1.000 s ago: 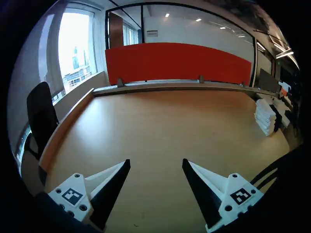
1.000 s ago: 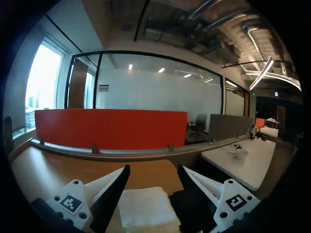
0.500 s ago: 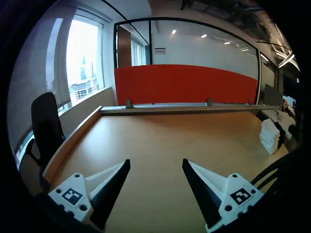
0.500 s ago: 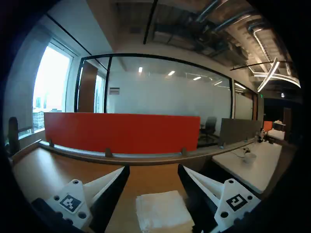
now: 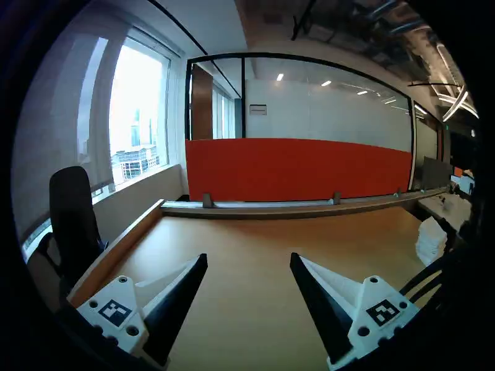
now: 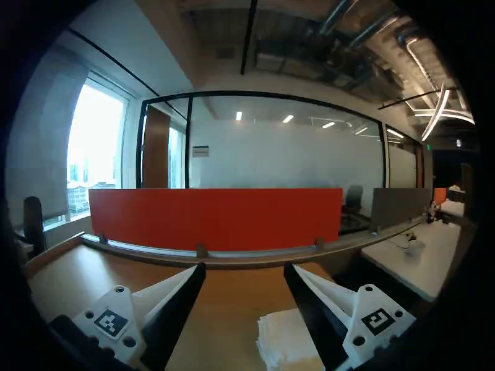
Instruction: Fold towel
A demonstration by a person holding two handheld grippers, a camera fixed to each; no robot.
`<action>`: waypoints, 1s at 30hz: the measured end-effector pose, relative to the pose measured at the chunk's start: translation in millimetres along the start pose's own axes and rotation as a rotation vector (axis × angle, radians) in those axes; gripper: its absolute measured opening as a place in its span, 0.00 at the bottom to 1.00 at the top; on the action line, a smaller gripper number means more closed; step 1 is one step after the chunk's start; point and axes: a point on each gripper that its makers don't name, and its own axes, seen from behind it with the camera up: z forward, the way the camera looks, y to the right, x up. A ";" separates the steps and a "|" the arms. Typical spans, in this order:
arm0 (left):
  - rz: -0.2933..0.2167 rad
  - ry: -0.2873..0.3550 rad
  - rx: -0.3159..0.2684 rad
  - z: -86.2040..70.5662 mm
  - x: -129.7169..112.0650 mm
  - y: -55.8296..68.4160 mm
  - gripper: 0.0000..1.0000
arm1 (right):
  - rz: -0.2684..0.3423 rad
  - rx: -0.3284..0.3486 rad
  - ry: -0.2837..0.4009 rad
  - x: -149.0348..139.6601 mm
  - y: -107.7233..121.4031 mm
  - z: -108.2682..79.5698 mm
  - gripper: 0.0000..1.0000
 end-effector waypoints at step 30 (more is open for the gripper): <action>-0.039 0.159 -0.056 20.7 54.9 16.3 0.99 | 0.034 0.053 0.033 19.0 -66.8 -7.6 0.99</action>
